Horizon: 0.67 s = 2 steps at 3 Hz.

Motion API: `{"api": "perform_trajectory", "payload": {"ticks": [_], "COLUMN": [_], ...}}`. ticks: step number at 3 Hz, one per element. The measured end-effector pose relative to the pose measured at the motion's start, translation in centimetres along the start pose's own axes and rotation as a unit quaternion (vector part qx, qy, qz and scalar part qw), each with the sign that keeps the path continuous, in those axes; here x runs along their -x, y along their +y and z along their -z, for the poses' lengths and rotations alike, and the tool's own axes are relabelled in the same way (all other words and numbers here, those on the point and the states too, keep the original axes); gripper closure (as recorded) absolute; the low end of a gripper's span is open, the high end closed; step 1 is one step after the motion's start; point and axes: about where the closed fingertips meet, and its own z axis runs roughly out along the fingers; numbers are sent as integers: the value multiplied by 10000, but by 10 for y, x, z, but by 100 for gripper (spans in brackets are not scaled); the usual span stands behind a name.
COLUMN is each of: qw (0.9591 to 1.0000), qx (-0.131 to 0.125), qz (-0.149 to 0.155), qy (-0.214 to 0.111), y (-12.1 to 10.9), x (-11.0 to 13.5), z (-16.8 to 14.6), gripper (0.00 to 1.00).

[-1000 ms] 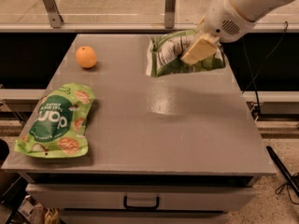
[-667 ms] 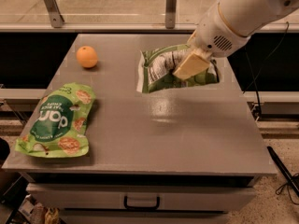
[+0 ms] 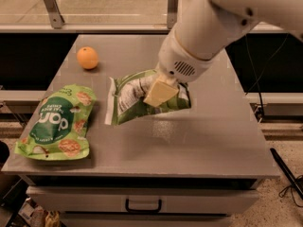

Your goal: Move green jalapeno chip bag near green rice chip bag

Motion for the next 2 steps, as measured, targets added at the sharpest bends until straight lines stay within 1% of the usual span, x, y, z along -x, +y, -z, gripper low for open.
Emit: {"api": "perform_trajectory", "payload": {"ticks": [1, 2], "qw": [10000, 10000], "qx": [24, 20], "qz": [9, 24], "qy": [16, 15], "y": [4, 5], "x": [4, 5], "z": [-2, -1], "gripper": [84, 61]}}
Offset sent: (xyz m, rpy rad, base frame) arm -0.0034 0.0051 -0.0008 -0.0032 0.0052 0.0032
